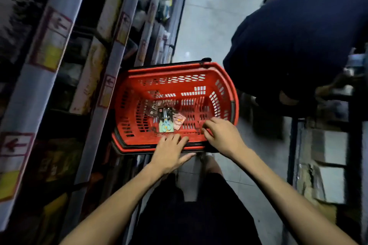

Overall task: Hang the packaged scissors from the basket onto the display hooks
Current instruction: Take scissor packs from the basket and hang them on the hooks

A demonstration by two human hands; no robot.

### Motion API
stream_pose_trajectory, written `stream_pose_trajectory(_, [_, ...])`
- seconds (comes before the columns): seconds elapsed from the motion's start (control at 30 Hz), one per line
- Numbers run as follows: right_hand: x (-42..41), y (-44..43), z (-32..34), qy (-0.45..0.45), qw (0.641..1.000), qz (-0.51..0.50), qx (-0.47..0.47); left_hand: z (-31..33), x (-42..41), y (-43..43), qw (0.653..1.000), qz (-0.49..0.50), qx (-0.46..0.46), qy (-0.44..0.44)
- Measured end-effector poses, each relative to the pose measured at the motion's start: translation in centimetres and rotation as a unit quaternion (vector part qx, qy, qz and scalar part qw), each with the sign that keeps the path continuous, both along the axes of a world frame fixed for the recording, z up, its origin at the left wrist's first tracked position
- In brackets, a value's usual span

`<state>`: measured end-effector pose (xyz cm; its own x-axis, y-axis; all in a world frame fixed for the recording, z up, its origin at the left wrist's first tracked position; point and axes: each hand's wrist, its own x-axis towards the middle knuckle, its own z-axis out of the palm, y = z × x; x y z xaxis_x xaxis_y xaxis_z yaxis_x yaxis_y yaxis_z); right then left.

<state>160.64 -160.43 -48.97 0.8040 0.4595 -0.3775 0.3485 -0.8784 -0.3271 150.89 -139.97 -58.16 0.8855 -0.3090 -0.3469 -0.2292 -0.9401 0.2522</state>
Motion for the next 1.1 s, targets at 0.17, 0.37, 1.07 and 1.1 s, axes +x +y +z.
stream_pose_trajectory(0.17, [4.4, 0.8, -4.7, 0.083, 0.977, 0.153, -0.12, 0.2, 0.1, -1.2, 0.995, 0.098, 0.008, 0.024])
stream_pose_trajectory(0.37, [5.4, 0.6, -7.6, 0.102, 0.949, 0.234, -0.187, 1.1, 3.2, -3.5, 0.944, 0.306, 0.009, 0.124])
stream_pose_trajectory(1.07, [6.6, 1.3, -10.7, 0.174, 0.96, 0.166, -0.146, -21.6, 17.0, -1.4, 0.651, 0.696, 0.015, 0.303])
stream_pose_trajectory(1.1, [6.6, 1.3, -10.7, 0.179, 0.958, 0.17, -0.146, -21.8, 17.3, -1.6, 0.645, 0.702, 0.02, 0.301])
